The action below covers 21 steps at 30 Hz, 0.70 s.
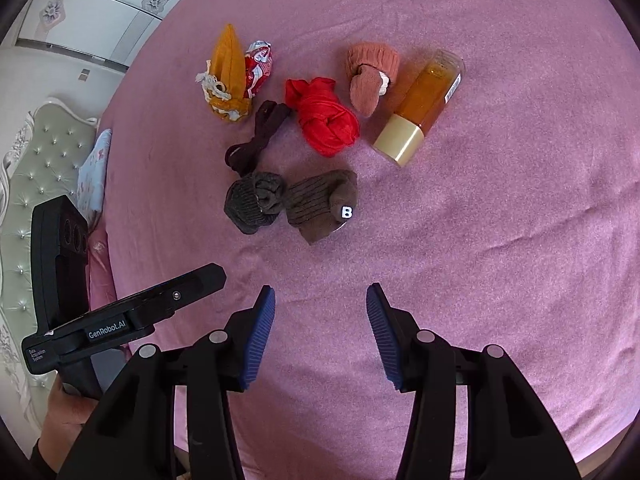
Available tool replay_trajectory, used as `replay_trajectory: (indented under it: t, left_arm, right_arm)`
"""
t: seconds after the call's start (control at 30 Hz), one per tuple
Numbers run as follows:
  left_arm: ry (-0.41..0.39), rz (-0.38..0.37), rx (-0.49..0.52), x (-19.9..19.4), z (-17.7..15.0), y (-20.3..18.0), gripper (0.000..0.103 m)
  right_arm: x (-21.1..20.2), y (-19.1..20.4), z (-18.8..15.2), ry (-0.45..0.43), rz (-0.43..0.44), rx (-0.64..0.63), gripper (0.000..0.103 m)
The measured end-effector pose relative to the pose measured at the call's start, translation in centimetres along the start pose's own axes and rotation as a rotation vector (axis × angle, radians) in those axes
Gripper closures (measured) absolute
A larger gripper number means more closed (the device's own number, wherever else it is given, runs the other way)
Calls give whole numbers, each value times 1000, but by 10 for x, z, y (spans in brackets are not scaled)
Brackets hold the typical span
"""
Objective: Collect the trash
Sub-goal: 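Grasp the dark grey sock with the left tool while the right tool grasps the brown sock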
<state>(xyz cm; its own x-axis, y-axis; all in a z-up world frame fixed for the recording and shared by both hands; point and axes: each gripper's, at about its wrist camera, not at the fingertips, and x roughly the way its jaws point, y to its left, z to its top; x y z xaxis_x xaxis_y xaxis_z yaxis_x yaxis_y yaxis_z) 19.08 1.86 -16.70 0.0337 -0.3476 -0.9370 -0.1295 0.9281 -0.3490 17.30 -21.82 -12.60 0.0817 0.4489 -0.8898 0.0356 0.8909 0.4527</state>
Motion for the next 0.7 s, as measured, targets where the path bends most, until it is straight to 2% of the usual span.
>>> replay_trajectory:
  t: [0.2,0.27,0.57,0.7]
  left_arm:
    - [36,39,-14,32,36,10,22]
    - [46,50,-24,41,46,14,17]
    - [88,29,-76,73,81,31,17]
    - [94,14,-93,80,85,34,11]
  right_arm:
    - [30,-10,28,41,-3,7,56]
    - [40,-14,36,54,-1,11,60]
    - [74,-21,60,90,4,37,61]
    - [84,-23,67,89,9,54,62]
